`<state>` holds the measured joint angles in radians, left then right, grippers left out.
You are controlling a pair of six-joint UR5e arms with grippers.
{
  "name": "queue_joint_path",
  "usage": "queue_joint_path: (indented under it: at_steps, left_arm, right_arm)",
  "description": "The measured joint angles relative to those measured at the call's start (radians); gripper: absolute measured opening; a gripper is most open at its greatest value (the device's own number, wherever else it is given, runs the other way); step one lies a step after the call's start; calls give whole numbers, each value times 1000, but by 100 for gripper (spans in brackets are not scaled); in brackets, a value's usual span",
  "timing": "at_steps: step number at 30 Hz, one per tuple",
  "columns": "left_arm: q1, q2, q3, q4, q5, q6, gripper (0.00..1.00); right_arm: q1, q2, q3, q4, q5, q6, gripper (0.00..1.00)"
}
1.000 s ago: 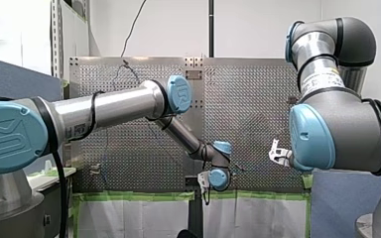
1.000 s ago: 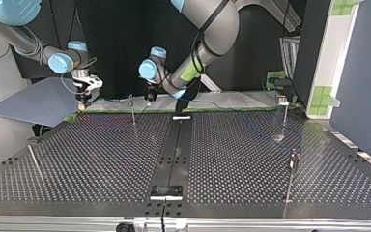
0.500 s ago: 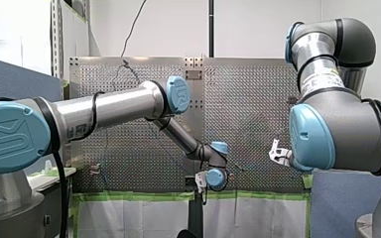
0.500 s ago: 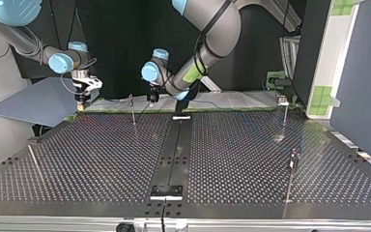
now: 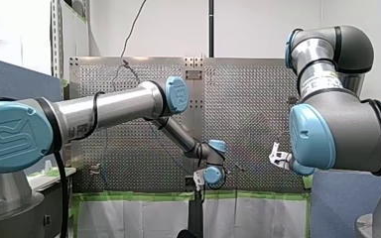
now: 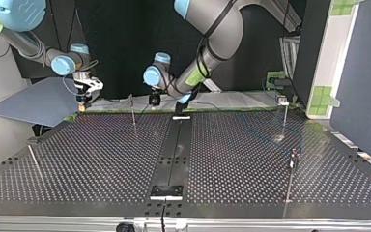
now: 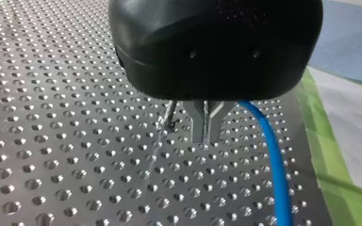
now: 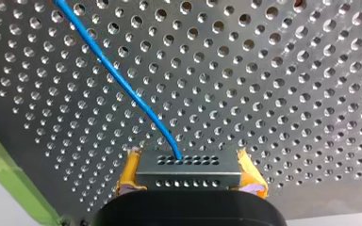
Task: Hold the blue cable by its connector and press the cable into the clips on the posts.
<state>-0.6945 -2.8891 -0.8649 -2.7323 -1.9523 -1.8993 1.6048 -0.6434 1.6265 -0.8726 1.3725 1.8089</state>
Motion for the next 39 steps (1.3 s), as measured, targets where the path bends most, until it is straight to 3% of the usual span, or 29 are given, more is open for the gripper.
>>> queue_joint_path:
  at_steps: [19, 39]
  left_arm:
    - [17, 0, 60, -22, -6, 22, 1]
    - [29, 0, 75, -32, -15, 44, 1]
  right_arm:
    - [-7, 5, -42, -3, -5, 0, 0]
    - [-7, 9, -56, -5, -18, 0, 0]
